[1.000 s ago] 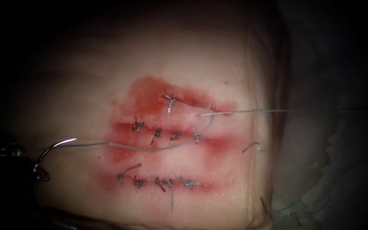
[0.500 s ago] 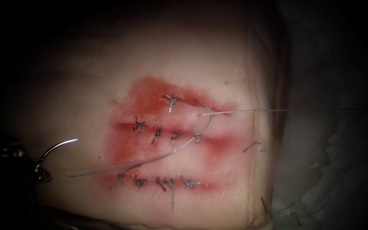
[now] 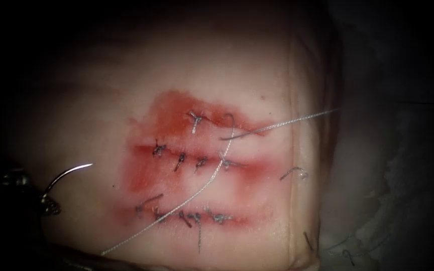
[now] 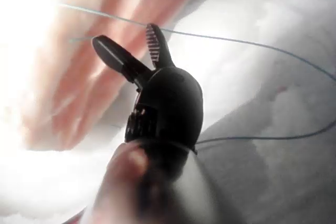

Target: Wound Closure

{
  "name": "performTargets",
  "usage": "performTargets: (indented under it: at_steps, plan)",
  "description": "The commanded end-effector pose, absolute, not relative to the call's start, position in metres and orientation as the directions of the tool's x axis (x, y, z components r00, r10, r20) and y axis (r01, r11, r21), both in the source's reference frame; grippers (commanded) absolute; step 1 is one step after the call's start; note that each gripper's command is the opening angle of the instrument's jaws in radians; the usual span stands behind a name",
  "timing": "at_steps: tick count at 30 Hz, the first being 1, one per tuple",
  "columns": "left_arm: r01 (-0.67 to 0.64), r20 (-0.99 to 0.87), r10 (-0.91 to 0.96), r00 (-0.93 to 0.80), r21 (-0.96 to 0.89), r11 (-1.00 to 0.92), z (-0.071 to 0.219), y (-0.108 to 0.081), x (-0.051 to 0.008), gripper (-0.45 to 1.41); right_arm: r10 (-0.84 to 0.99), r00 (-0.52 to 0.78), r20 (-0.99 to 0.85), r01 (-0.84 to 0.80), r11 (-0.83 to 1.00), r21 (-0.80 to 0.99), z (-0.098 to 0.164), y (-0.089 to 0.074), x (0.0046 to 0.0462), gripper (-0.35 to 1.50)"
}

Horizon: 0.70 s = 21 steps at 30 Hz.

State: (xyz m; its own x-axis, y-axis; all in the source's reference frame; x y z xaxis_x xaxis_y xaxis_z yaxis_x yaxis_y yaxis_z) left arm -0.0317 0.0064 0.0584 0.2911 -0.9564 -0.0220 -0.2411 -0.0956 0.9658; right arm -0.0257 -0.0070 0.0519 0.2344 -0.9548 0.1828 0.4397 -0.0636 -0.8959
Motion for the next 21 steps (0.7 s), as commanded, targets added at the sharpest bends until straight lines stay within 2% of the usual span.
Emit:
performTargets:
  at_steps: [1,2,4,5,7,10,11,13,14,16,17,18,21]
  plan:
    - [-0.243,-0.019,-0.957,0.290,0.966,-0.093,0.059,0.007,-0.0323,-0.45,-0.962,0.215,0.170,0.387,-0.076,-0.919,0.051,-0.008,-0.0223,1.21]
    - [-0.243,-0.019,-0.957,0.290,0.966,-0.093,0.059,0.007,-0.0323,-0.45,-0.970,0.180,0.162,0.337,-0.094,-0.937,0.049,-0.008,-0.0189,1.21]
    - [-0.243,-0.019,-0.957,0.290,0.966,-0.092,0.059,0.007,-0.0324,-0.45,-0.975,0.128,0.184,0.305,-0.138,-0.942,0.046,-0.009,-0.0149,1.20]
    - [-0.243,-0.018,-0.957,0.290,0.966,-0.092,0.059,0.007,-0.0324,-0.45,-0.969,0.071,0.235,0.261,-0.209,-0.942,0.045,-0.009,-0.0113,1.18]
    - [-0.243,-0.018,-0.957,0.290,0.966,-0.092,0.059,0.007,-0.0324,-0.45,-0.959,0.013,0.282,0.243,-0.270,-0.931,0.044,-0.009,-0.0082,1.11]
    - [-0.242,-0.017,-0.957,0.290,0.966,-0.091,0.059,0.007,-0.0325,-0.45,-0.902,-0.146,0.406,0.232,-0.431,-0.872,0.044,-0.008,-0.0030,1.08]
    - [-0.240,-0.016,-0.957,0.291,0.967,-0.089,0.059,0.007,-0.0325,-0.45,-0.824,-0.264,0.501,0.232,-0.559,-0.796,0.044,-0.007,0.0004,1.06]
    - [-0.237,-0.015,-0.956,0.292,0.967,-0.088,0.059,0.007,-0.0324,-0.45,-0.727,-0.371,0.577,0.228,-0.674,-0.703,0.044,-0.007,0.0032,1.03]
    - [-0.237,-0.015,-0.956,0.292,0.967,-0.088,0.059,0.007,-0.0324,-0.45,-0.616,-0.486,0.620,0.215,-0.772,-0.598,0.045,-0.007,0.0061,0.98]
    - [-0.237,-0.015,-0.956,0.292,0.967,-0.088,0.059,0.007,-0.0324,-0.45,-0.500,-0.581,0.642,0.170,-0.846,-0.505,0.046,-0.007,0.0087,0.94]
    - [-0.237,-0.015,-0.956,0.292,0.967,-0.088,0.059,0.007,-0.0324,-0.45,-0.500,-0.581,0.642,0.170,-0.846,-0.505,0.046,-0.007,0.0087,0.94]
    - [-0.235,-0.014,-0.956,0.293,0.968,-0.086,0.059,0.006,-0.0324,-0.45,-0.364,-0.653,0.664,0.091,-0.908,-0.409,0.047,-0.007,0.0118,0.93]
    - [-0.235,-0.014,-0.956,0.293,0.968,-0.086,0.059,0.006,-0.0325,-0.45,-0.279,-0.688,0.670,0.038,-0.936,-0.350,0.048,-0.008,0.0142,0.91]
